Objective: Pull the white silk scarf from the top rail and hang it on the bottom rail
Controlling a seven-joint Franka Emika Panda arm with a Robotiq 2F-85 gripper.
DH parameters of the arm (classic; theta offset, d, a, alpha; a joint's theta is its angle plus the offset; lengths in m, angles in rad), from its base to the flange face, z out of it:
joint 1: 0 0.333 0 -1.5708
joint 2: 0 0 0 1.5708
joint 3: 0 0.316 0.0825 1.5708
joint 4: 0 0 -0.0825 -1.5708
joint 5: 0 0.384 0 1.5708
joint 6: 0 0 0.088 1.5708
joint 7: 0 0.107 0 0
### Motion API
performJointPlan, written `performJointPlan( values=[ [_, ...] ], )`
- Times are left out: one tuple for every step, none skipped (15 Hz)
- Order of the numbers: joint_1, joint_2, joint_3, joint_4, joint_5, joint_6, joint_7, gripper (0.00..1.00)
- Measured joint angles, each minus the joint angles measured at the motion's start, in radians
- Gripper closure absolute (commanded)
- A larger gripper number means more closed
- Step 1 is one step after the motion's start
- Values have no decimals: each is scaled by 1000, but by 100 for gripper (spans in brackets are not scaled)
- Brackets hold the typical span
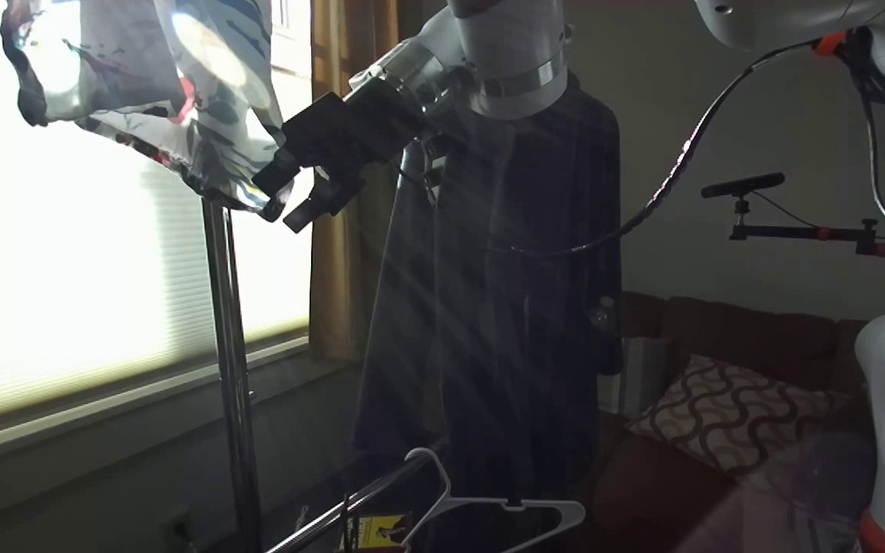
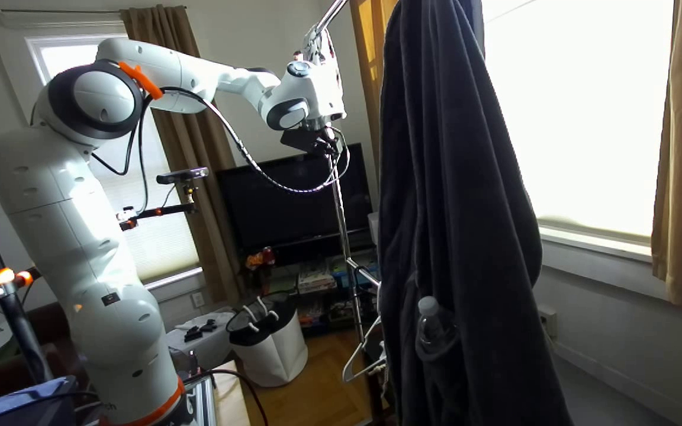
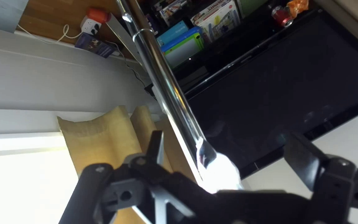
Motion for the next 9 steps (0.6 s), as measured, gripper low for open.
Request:
performJointPlan(
  values=[
    [-8,0,-2,7,22,-26,-32,0],
    [-17,1,-6,15,46,-49,-65,0],
    [-26,2,-8,21,66,-57,-93,0],
    [-34,4,-10,26,87,-63,-120,1],
    [-40,5,-11,28,108,-70,-146,14],
    [-45,6,-11,31,128,-79,-169,26],
    [-48,8,-11,31,146,-88,-190,30],
    [-48,10,-10,31,157,-93,-206,40],
    [-47,13,-7,31,162,-96,-218,47]
  ],
)
